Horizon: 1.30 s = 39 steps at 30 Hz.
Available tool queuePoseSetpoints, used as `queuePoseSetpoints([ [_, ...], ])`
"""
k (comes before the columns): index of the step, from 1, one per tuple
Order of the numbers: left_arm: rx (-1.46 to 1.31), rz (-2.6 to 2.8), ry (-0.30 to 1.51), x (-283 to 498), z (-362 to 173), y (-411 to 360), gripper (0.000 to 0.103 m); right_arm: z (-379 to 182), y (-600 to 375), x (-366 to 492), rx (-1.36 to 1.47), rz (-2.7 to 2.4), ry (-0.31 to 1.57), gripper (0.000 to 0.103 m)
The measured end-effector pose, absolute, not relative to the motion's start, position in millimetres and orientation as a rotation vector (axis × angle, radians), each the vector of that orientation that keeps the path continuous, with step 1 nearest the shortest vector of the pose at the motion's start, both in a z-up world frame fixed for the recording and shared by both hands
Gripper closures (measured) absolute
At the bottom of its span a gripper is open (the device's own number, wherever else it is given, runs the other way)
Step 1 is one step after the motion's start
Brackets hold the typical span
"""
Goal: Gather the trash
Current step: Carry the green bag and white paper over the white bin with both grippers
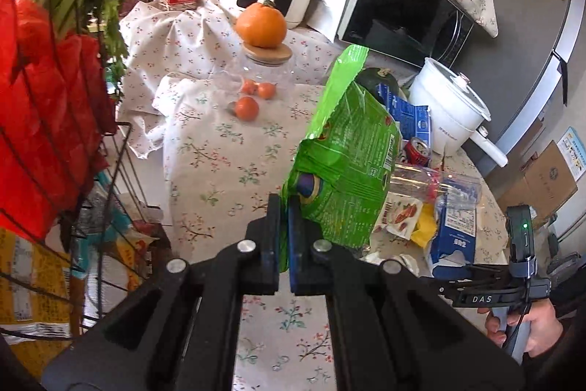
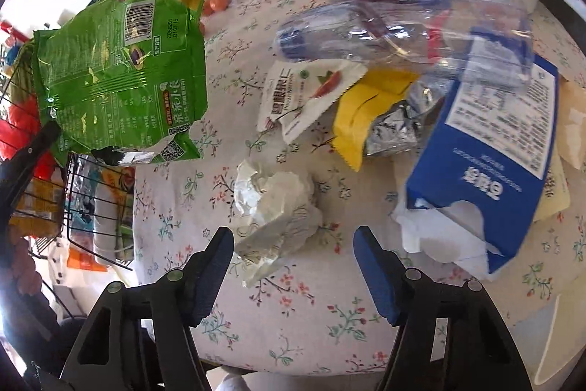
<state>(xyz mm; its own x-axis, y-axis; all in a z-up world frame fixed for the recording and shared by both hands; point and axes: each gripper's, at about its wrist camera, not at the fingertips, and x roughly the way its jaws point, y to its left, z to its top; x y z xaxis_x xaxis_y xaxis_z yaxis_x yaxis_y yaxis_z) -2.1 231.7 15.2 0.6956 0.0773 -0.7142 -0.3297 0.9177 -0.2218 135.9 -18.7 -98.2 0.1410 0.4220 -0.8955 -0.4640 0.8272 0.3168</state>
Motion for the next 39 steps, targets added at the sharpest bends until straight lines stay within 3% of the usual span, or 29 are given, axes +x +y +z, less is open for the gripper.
queuePoseSetpoints([
  [14,-0.386,0.259,0.805,-11,1,247,0.099,-123,14,140,-0.073,0.642,1.276,0.046],
  [19,-0.440,0.248,0.817,-7,-3,246,0.099,-123,18,134,-0.078,0.679,1.254,0.061],
  [30,-0.457,0.150,0.728,3,32,219,0.099,-60,-28,118,-0.004,0.715,1.120,0.063],
  [39,-0.425,-0.060,0.754,37,37,140,0.099,-15,-151,116,0.092,0.506,0.980,0.063],
])
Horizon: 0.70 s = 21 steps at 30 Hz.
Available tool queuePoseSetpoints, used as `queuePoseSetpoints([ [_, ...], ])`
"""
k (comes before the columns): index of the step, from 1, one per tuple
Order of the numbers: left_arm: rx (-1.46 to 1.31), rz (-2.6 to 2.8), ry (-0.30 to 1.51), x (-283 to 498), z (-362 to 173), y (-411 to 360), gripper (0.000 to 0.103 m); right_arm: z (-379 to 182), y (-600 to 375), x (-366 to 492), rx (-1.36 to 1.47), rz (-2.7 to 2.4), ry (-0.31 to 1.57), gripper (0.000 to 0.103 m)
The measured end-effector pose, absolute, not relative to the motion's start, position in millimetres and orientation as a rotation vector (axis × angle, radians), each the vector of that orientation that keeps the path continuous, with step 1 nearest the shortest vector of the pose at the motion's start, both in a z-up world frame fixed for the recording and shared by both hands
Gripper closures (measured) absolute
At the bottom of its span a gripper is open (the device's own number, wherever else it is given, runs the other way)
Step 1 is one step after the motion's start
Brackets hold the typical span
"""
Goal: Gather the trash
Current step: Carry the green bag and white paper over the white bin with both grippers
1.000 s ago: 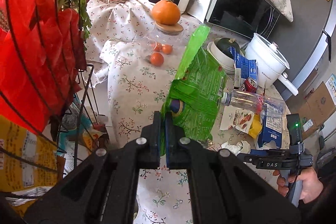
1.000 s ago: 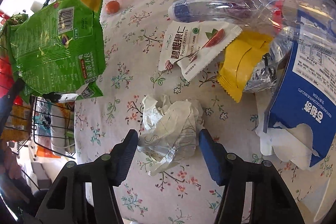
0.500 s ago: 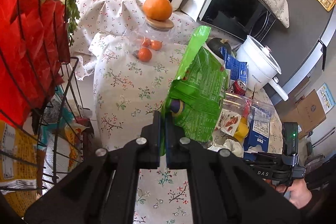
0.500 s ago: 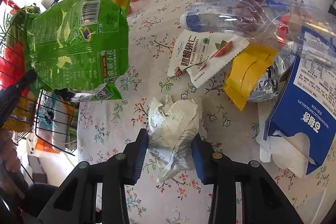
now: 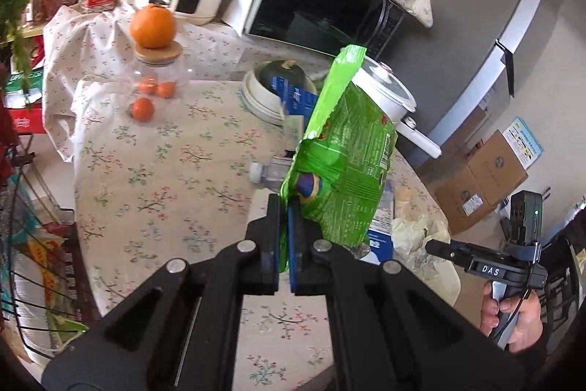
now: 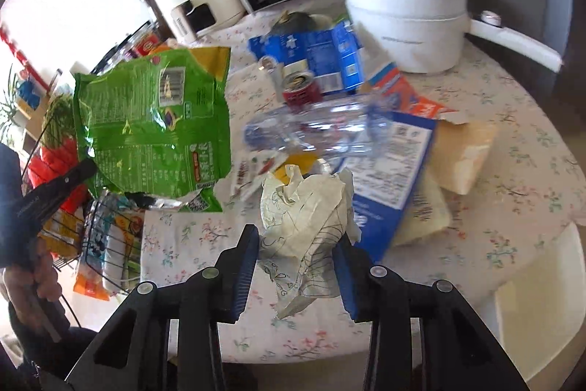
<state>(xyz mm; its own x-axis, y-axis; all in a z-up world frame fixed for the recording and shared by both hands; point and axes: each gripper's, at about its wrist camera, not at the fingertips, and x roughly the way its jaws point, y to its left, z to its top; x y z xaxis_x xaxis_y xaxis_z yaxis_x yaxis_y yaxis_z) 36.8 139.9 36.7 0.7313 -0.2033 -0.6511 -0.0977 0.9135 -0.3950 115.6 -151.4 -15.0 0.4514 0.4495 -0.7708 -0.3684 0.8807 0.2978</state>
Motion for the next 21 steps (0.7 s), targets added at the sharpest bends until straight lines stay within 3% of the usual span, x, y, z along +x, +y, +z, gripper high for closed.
queuePoseSetpoints([
  [14,-0.185,-0.392,0.871,85,24,-79,0.099,-16,-379,103,0.287,0.090,0.919,0.062],
  [21,-0.108,-0.424,1.000,118,-26,-180,0.099,-37,-451,94,0.335,-0.029,0.946,0.062],
])
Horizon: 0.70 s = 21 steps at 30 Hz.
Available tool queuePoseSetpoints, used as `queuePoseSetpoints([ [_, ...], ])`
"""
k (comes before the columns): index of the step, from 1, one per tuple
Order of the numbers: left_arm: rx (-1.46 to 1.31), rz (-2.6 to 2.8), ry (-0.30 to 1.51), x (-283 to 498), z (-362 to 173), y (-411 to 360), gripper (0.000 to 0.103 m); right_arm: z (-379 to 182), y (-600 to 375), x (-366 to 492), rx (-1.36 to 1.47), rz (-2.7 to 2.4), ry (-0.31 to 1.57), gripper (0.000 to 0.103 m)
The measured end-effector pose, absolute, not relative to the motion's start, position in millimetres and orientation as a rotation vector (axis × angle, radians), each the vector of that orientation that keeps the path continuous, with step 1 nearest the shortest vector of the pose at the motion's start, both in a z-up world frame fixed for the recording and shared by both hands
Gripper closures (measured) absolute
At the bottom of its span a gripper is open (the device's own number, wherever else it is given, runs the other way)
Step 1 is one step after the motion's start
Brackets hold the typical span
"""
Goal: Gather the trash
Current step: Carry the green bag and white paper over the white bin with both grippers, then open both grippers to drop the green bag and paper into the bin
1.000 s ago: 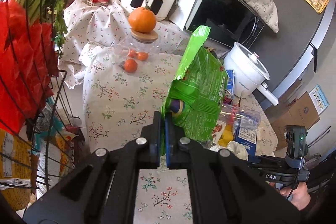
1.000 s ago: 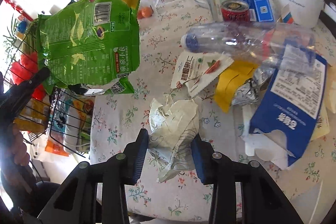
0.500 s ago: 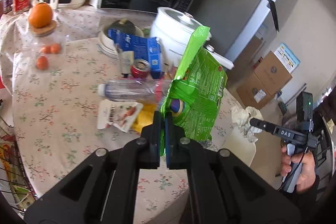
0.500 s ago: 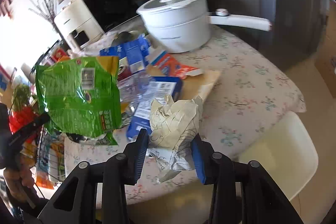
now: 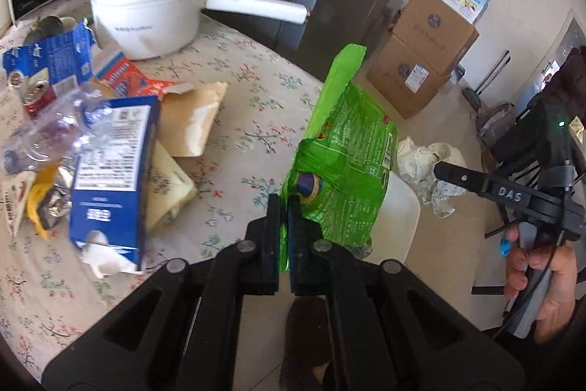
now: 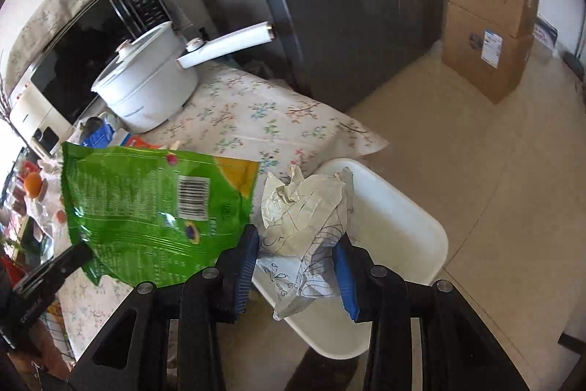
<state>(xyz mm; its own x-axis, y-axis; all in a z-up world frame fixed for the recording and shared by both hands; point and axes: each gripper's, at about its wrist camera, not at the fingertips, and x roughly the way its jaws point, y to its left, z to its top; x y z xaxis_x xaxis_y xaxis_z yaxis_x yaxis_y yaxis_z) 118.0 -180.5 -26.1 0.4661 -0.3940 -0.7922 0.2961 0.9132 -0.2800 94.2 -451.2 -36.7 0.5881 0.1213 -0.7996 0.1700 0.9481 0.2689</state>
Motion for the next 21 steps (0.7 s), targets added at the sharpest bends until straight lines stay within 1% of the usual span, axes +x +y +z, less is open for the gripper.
queuePoseSetpoints([
  [6,-0.096,-0.423,1.111,134,-76,-232,0.099,-51,-482,89,0.379,-0.059,0.980,0.062],
  [13,-0.081,-0.430,1.127,135,-92,-256,0.097,-69,-489,95,0.389,-0.068,1.032,0.062],
  [15,-0.070,-0.472,1.115,135,-93,-261,0.091,-74,-489,97,0.387,-0.071,1.046,0.062],
  [16,-0.055,-0.479,1.118,135,-93,-262,0.082,-76,-488,98,0.385,-0.074,1.053,0.062],
  [17,-0.048,-0.485,1.118,133,-92,-261,0.067,-78,-488,99,0.384,-0.078,1.060,0.062],
  [19,-0.041,-0.491,1.099,131,-89,-257,0.051,-84,-487,102,0.382,-0.086,1.074,0.061],
  [21,-0.020,-0.492,1.082,127,-84,-248,0.049,-89,-486,106,0.378,-0.092,1.090,0.061],
])
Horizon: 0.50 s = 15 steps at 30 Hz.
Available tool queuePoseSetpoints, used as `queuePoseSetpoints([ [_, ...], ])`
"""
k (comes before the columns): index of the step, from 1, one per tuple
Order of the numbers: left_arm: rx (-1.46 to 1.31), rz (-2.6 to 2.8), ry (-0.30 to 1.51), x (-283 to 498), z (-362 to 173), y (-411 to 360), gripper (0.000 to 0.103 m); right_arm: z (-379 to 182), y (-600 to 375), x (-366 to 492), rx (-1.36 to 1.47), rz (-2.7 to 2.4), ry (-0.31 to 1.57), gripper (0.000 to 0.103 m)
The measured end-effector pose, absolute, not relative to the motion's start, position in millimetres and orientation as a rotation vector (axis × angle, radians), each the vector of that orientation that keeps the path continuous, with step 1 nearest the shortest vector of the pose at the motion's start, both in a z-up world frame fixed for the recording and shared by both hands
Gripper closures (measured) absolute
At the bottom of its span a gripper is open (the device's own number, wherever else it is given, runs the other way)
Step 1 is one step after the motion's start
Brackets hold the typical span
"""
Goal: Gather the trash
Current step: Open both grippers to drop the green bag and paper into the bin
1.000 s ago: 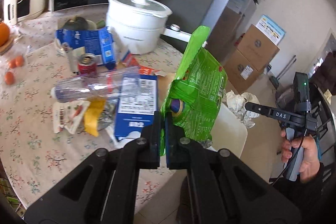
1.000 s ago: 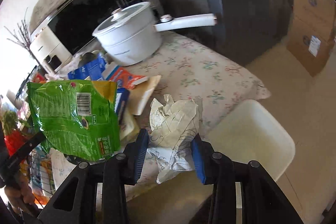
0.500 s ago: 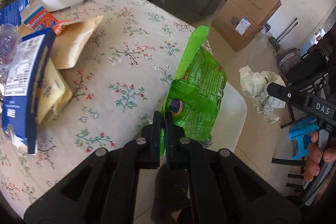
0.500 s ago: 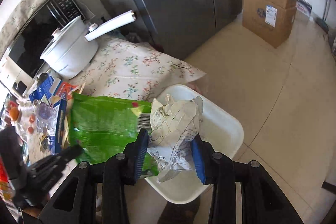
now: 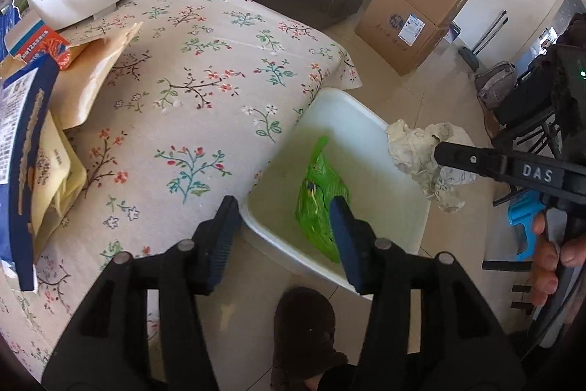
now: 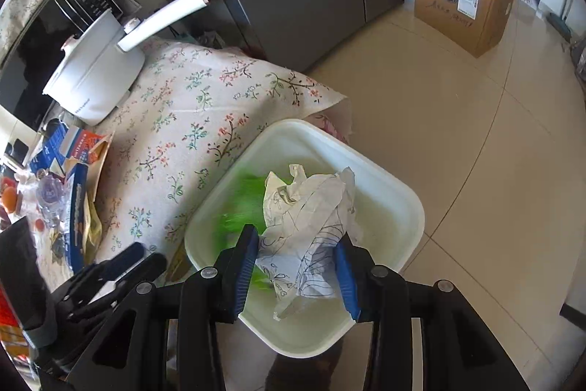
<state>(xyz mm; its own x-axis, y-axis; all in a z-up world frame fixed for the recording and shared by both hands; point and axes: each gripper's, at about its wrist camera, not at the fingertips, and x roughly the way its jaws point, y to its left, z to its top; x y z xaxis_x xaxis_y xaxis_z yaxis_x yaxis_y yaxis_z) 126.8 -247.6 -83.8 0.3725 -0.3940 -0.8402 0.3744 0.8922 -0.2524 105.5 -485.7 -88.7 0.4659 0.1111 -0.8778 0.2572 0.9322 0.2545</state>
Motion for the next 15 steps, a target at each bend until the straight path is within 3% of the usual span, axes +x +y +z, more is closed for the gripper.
queuePoseSetpoints([
  [9,0.042,-0.453,1.009,109,-55,-186,0.027,-119,-477,123,0.335,-0.146,1.189,0.059],
  [14,0.063,-0.414,0.989,100,-44,-147,0.021,-127,-479,128,0.340,-0.193,1.221,0.052],
  [15,0.065,-0.406,0.988,98,-43,-138,0.020,-126,-479,128,0.345,-0.192,1.216,0.047],
])
